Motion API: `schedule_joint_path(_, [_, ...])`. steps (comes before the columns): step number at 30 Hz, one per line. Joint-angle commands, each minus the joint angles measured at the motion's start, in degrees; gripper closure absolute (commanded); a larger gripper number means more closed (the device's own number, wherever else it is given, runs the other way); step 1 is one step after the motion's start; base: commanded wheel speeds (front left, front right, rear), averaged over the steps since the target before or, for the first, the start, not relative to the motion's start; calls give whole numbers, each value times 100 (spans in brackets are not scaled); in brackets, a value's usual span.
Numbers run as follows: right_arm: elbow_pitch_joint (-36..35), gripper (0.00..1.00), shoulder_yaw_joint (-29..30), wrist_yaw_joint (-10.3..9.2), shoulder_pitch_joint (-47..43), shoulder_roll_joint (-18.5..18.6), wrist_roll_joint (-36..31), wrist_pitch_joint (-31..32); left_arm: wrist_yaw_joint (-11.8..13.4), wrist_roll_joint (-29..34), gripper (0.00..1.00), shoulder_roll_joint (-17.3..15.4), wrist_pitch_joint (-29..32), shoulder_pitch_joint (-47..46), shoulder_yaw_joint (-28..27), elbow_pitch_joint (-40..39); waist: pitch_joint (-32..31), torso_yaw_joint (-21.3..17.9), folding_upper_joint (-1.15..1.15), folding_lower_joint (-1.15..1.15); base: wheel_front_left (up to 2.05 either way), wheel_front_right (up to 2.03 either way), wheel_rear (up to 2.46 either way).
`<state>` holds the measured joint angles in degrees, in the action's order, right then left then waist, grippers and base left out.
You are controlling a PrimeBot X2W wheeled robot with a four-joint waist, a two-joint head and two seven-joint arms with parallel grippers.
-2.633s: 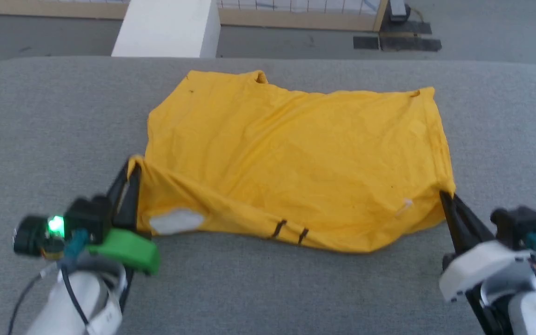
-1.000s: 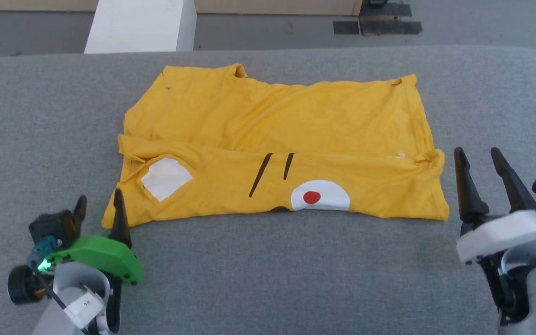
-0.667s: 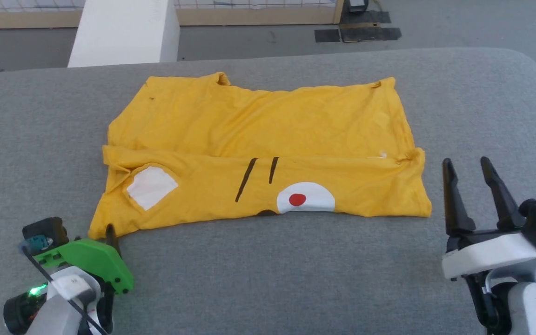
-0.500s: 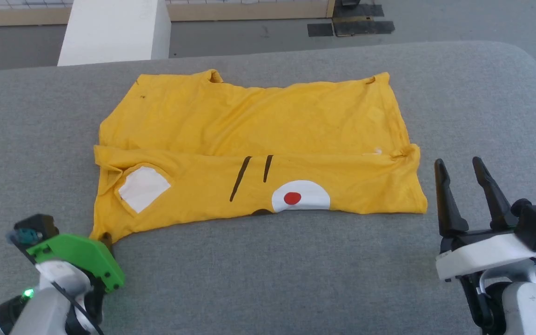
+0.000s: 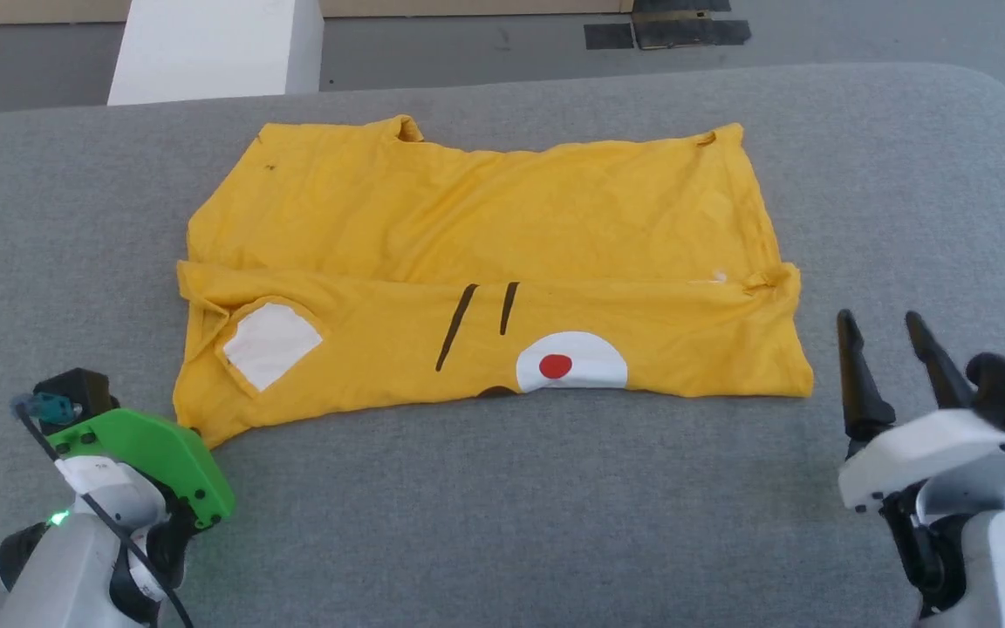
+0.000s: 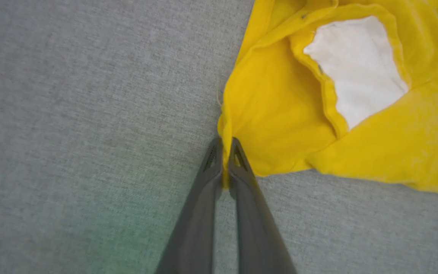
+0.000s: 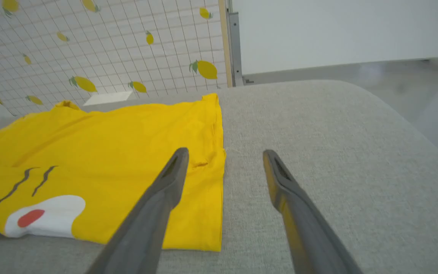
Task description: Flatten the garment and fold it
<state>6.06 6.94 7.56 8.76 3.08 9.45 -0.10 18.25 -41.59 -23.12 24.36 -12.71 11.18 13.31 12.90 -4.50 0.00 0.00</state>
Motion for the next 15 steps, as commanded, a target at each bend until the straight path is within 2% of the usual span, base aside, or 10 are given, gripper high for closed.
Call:
schedule_joint_path(1, [151, 0, 12, -8, 179, -18, 115, 292, -40, 3, 100, 63, 4, 140, 83, 59, 4, 49, 0, 0, 0, 0, 0])
schedule_joint_path(6, [780, 0, 101, -8, 664, -19, 292, 1872, -108, 48, 100, 100, -133, 76, 142, 8, 80, 140, 0, 0, 0, 0, 0])
schedule_joint_path(9, [977, 0, 242, -8, 917, -19, -22, 2827, -130, 64, 100, 157, -200, 13, 184, -17, 150, 210, 0, 0, 0, 0, 0])
schedule_joint_path(12, [1115, 0, 312, -8, 1055, -19, -69, 3660, -156, 91, 100, 192, -240, -59, 235, -32, 215, 287, 0, 0, 0, 0, 0])
schedule_joint_path(13, [1095, 0, 305, -8, 1103, -20, -120, 4409, -205, 107, 100, 201, -295, -118, 266, -29, 283, 351, 0, 0, 0, 0, 0])
schedule_joint_path(14, [1073, 5, 301, -8, 1106, -20, -122, 4591, -223, 108, 100, 198, -313, -132, 269, -21, 302, 365, 0, 0, 0, 0, 0])
schedule_joint_path(15, [1036, 45, 291, -8, 1100, -20, -130, 4812, -248, 108, 100, 193, -337, -148, 272, -5, 320, 379, 0, 0, 0, 0, 0])
